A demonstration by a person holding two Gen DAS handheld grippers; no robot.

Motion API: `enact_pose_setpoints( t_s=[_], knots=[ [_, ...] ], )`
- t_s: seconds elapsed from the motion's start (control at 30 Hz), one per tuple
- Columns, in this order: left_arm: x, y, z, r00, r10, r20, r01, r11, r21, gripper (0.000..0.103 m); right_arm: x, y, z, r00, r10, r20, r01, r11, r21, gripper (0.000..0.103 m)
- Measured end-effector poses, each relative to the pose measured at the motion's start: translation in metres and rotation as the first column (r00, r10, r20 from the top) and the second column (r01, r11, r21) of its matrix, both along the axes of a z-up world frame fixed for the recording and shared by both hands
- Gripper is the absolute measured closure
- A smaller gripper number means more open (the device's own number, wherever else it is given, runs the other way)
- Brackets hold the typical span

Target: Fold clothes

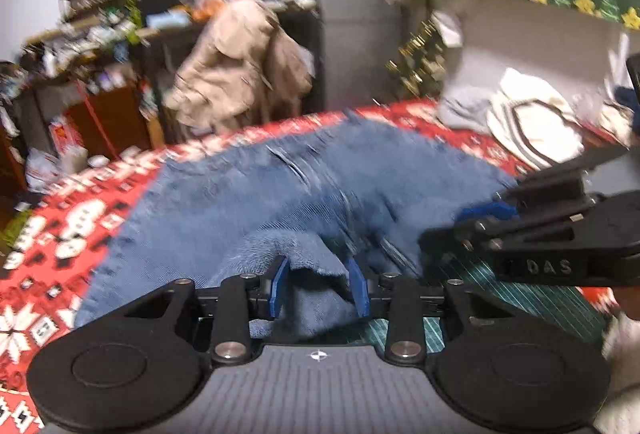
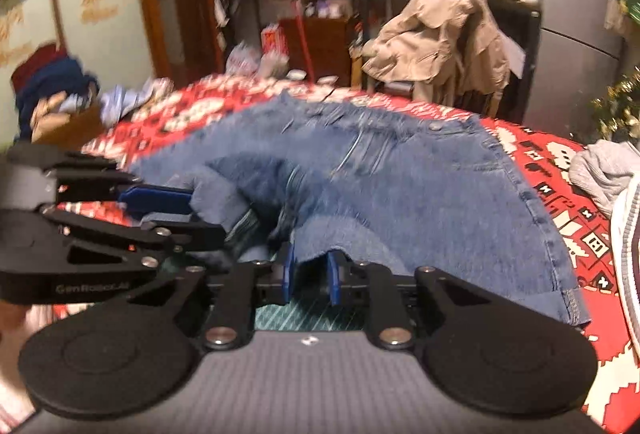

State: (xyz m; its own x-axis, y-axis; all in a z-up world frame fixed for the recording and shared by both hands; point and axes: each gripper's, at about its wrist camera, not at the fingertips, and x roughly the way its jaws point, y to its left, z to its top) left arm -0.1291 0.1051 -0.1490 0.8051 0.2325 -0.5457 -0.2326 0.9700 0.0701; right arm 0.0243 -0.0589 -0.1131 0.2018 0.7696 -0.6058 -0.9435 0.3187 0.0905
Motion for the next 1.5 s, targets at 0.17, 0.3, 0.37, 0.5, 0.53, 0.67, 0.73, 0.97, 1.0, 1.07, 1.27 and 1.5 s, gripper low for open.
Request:
enact_pose_setpoints(
  t_s=[0.17,0.3,0.37,0.5,0.53,0.67,0.73,0.97,1.0,1.07,1.27,1.5],
  knots=[
    [0.004,-0.01,-0.015,0.996,-0.061,-0.07,0.062,0.998,0.012,0.069,-0.001,0.007,-0.009,0.998,0.06,-0.016,-0.061,0.996,-0.063,0.079],
    [0.004,-0.011,-0.016,0.994,-0.072,-0.076,0.072,0.997,-0.005,0.069,-0.011,0.015,-0.019,0.997,0.071,0.003,-0.071,0.993,-0.093,0.083],
    [0.004,-0.008,-0.013,0.995,-0.072,-0.073,0.07,0.997,-0.028,0.077,-0.009,0.02,-0.022,0.998,0.055,0.005,-0.054,0.993,-0.103,0.099],
    [0.003,-0.002,-0.007,0.995,-0.07,-0.065,0.065,0.995,-0.075,0.093,-0.005,0.014,-0.01,0.997,0.07,-0.024,-0.071,0.994,-0.077,0.101],
    [0.0,0.002,-0.002,0.995,-0.076,-0.06,0.07,0.993,-0.1,0.093,-0.006,0.011,-0.002,0.996,0.086,-0.027,-0.088,0.994,-0.068,0.101],
    [-0.015,0.014,0.02,0.991,-0.122,-0.059,0.109,0.976,-0.187,0.094,-0.008,-0.004,0.023,0.99,0.131,-0.053,-0.134,0.989,-0.065,0.101],
    [-0.018,0.018,0.019,0.983,-0.156,-0.097,0.129,0.962,-0.24,0.094,-0.007,-0.008,0.026,0.987,0.137,-0.081,-0.143,0.987,-0.077,0.102],
    [-0.019,0.0,0.003,0.965,-0.188,-0.184,0.153,0.969,-0.193,0.092,-0.016,-0.008,0.004,0.981,0.147,-0.128,-0.166,0.975,-0.149,0.1],
    [-0.02,-0.007,0.003,0.962,-0.206,-0.18,0.174,0.969,-0.177,0.088,-0.017,-0.008,0.003,0.981,0.146,-0.13,-0.164,0.975,-0.148,0.099],
    [-0.022,-0.02,0.005,0.96,-0.225,-0.166,0.211,0.972,-0.1,0.084,-0.018,-0.01,0.001,0.981,0.14,-0.133,-0.159,0.976,-0.146,0.094],
    [-0.015,-0.035,-0.01,0.938,-0.283,-0.2,0.286,0.958,-0.015,0.084,-0.014,-0.016,-0.001,0.977,0.121,-0.177,-0.14,0.986,-0.096,0.092],
    [-0.006,-0.022,-0.026,0.935,-0.248,-0.254,0.24,0.969,-0.062,0.084,-0.004,-0.005,-0.016,0.954,0.084,-0.288,-0.113,0.99,-0.085,0.086]
  ],
)
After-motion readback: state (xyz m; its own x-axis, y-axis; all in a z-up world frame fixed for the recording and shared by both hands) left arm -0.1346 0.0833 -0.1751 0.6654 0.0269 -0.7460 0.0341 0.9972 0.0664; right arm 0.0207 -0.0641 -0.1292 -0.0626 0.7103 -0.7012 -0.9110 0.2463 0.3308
